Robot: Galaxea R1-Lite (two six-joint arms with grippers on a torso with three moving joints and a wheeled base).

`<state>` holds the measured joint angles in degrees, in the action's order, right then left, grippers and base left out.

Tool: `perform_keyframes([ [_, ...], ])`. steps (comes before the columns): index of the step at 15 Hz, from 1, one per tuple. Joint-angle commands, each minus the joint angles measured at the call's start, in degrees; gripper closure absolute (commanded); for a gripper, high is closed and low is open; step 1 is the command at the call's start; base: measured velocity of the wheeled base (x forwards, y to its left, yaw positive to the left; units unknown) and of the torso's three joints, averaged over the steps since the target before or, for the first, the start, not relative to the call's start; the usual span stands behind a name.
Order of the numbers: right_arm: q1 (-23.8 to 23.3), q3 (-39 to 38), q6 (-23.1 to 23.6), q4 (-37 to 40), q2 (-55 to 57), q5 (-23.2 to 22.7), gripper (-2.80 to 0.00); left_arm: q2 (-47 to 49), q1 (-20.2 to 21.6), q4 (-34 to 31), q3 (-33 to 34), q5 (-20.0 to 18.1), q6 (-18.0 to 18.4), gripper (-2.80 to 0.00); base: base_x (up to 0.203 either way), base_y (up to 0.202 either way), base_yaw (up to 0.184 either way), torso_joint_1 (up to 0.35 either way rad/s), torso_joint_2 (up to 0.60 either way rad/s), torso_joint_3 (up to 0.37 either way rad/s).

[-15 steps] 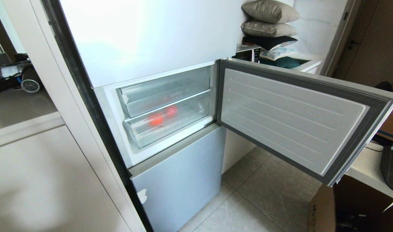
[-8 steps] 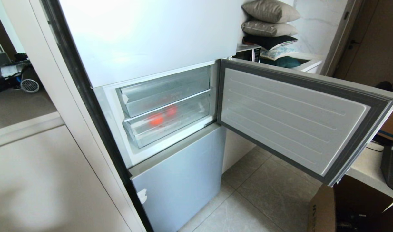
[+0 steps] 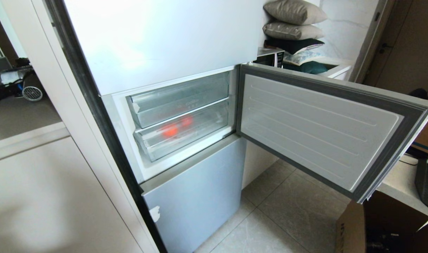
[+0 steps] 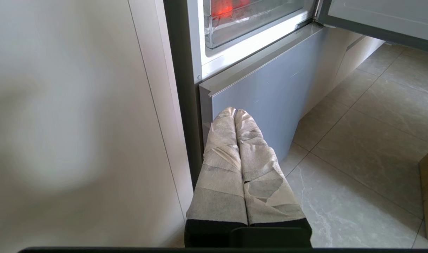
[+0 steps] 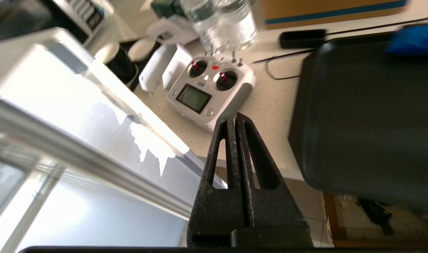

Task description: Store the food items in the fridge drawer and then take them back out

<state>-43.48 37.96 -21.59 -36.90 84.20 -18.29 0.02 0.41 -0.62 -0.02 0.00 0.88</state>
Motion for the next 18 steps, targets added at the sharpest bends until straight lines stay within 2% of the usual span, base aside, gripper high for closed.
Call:
perform_keyframes([
  [1, 2.13, 4.24, 0.75, -0.26, 8.03, -0.51, 0.00, 0.06, 0.02, 0.01, 0.02, 0.00, 0.00, 0.00, 0.000, 0.000, 0.000, 0.000, 0.00, 0.000],
  [5, 6.55, 9.24, 1.05, -1.20, 13.79, -0.87, 0.00, 0.06, 0.02, 0.01, -0.06, 0.00, 0.00, 0.00, 0.000, 0.000, 0.000, 0.000, 0.00, 0.000],
  [8, 8.33, 10.92, 1.01, -6.43, 16.62, -1.50, 0.00, 0.06, 0.02, 0.01, 0.02, 0.00, 0.00, 0.00, 0.000, 0.000, 0.000, 0.000, 0.00, 0.000],
  [10, 8.93, 10.73, 0.88, -8.62, 17.22, -3.83, 0.00, 0.06, 0.02, 0.01, -0.04, 0.00, 0.00, 0.00, 0.000, 0.000, 0.000, 0.000, 0.00, 0.000],
  [18, 8.86, 7.33, 0.50, -8.72, 13.06, -12.89, 0.00, 0.06, 0.02, 0.01, 0.02, 0.00, 0.00, 0.00, 0.000, 0.000, 0.000, 0.000, 0.00, 0.000],
])
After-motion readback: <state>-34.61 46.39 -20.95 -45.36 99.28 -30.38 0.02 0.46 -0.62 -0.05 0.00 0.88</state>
